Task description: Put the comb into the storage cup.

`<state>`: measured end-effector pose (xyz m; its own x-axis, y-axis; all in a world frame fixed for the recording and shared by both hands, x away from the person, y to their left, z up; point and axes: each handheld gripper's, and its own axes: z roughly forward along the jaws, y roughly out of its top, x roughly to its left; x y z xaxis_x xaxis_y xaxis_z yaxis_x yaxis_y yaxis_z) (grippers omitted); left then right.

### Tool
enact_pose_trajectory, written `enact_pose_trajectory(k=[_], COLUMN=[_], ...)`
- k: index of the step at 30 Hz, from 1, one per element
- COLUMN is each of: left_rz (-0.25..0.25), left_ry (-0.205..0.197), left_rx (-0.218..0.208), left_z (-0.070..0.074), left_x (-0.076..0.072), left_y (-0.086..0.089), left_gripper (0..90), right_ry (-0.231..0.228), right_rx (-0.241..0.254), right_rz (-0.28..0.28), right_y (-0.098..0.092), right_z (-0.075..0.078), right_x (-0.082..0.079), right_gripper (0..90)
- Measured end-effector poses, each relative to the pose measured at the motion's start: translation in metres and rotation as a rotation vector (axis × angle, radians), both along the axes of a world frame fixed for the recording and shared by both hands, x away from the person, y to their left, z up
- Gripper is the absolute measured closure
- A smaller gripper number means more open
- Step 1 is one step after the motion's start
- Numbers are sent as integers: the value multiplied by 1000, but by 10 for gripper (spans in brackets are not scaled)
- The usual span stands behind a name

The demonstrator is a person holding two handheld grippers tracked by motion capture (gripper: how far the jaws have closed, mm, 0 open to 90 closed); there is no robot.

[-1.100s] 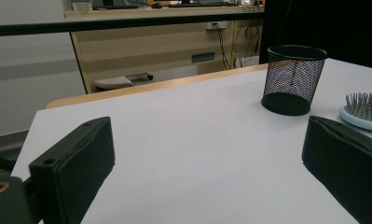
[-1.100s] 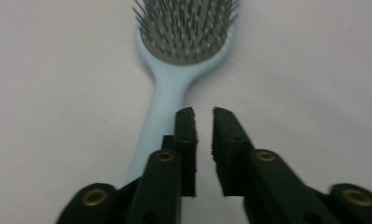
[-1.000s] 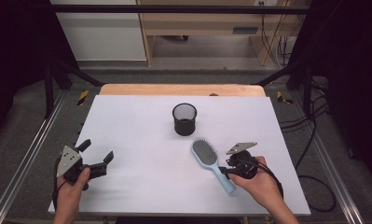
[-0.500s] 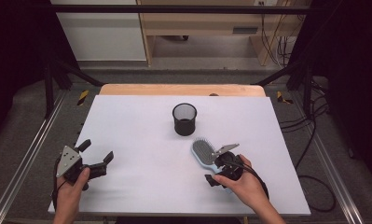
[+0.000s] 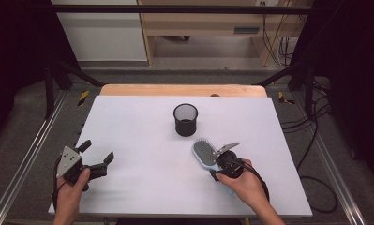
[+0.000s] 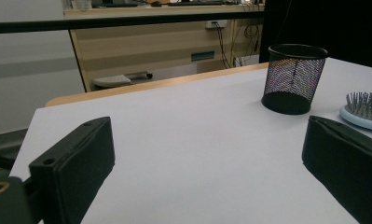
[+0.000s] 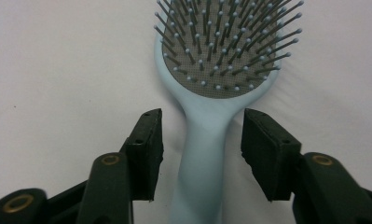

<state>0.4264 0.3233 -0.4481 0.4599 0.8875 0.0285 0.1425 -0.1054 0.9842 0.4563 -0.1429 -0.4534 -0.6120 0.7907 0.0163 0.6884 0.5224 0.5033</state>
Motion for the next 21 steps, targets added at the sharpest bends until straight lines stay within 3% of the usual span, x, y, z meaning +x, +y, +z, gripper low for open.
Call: enact_pose_trajectory(k=[9,21], left_rz=[-1,-1], left_ry=[2,6], left_rx=[-1,2], left_z=[0,0], left_x=[0,1], left_y=[1,1], left_gripper=[25,26], right_ry=[15,38], right_rx=[-18,-43], right_rz=[-10,-63], right_y=[1,5], right_z=[-4,-3], right_x=[2,1], right_gripper=[579,667])
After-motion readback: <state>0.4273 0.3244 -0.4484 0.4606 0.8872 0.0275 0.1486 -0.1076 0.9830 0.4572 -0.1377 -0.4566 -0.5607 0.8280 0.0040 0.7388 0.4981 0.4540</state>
